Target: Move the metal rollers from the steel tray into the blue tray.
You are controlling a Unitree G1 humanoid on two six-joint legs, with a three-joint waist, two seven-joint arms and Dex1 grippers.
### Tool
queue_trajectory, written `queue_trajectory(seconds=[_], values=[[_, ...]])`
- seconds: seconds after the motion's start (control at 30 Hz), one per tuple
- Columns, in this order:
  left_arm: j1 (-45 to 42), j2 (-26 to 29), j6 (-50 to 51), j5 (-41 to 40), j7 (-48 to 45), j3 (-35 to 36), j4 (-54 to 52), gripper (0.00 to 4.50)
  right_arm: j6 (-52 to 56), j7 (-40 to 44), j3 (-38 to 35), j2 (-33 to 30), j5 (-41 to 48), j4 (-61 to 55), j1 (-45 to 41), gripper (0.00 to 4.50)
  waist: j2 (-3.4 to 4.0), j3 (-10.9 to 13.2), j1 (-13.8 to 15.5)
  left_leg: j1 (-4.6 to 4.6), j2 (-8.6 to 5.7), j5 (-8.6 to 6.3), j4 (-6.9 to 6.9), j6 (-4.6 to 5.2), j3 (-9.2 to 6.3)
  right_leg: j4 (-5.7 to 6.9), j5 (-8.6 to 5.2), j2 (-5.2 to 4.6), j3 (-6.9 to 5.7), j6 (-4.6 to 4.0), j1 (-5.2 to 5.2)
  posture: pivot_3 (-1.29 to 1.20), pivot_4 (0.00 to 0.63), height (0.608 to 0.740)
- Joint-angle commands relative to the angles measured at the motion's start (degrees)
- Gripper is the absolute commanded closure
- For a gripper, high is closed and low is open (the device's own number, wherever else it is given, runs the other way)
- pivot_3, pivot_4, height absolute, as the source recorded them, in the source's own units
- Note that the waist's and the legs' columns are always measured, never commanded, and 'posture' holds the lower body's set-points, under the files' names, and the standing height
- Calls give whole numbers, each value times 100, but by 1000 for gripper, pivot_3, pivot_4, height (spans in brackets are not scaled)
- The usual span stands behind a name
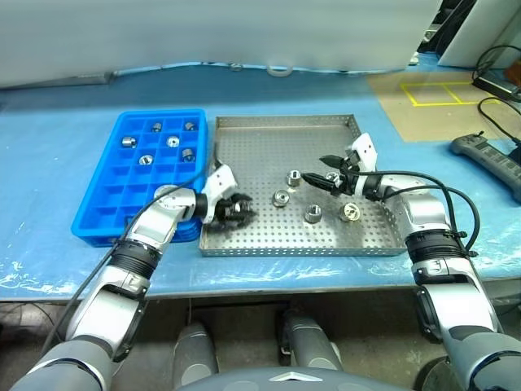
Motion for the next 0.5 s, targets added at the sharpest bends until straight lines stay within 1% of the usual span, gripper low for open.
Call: queue_trajectory(seconds=[0.03,0.1,0.17,0.27,0.33,0.4,0.5], values=[[-106,-197,213,-965,1313,1535,-874,2773,-191,72,-61,33,3,116,-204,0,0,0,-2,-7,-1,-3,0,5,0,-6,1,0,-1,0,0,-278,150,740],[-52,-385,124,-1095,2286,2152,-1250,2773,-265,125,-18,85,-50,270,-300,0,1,-1,-3,-19,1,-10,-3,17,-1,-32,4,2,-6,2,0,-238,150,740],[17,-523,107,-1089,3051,2519,-1538,2773,-334,194,17,125,-90,408,-394,0,1,-1,6,-33,0,-19,-4,34,-1,-53,5,1,-8,5,0,-208,150,740],[372,-518,-271,-280,4290,2760,-1959,2773,-532,294,93,257,-212,875,-737,0,1,-1,20,-47,0,-26,1,66,0,-74,6,-4,-15,5,0,-182,150,740],[522,-610,-486,-136,4995,3064,-2076,2773,-677,360,144,345,-298,1175,-945,0,1,0,40,-57,2,-30,3,73,1,-79,6,-8,-26,5,-3,-156,150,740],[655,-605,-457,-100,5407,3257,-1988,2773,-812,433,177,436,-373,1433,-1118,0,-1,0,113,-74,10,-30,5,73,-2,-78,6,-9,-41,5,-16,-142,150,740],[928,-484,-274,141,5680,3206,-1813,2773,-962,514,193,520,-450,1683,-1247,0,-1,0,219,-76,18,-27,6,68,-4,-63,6,-8,-51,5,-26,-123,150,740]])
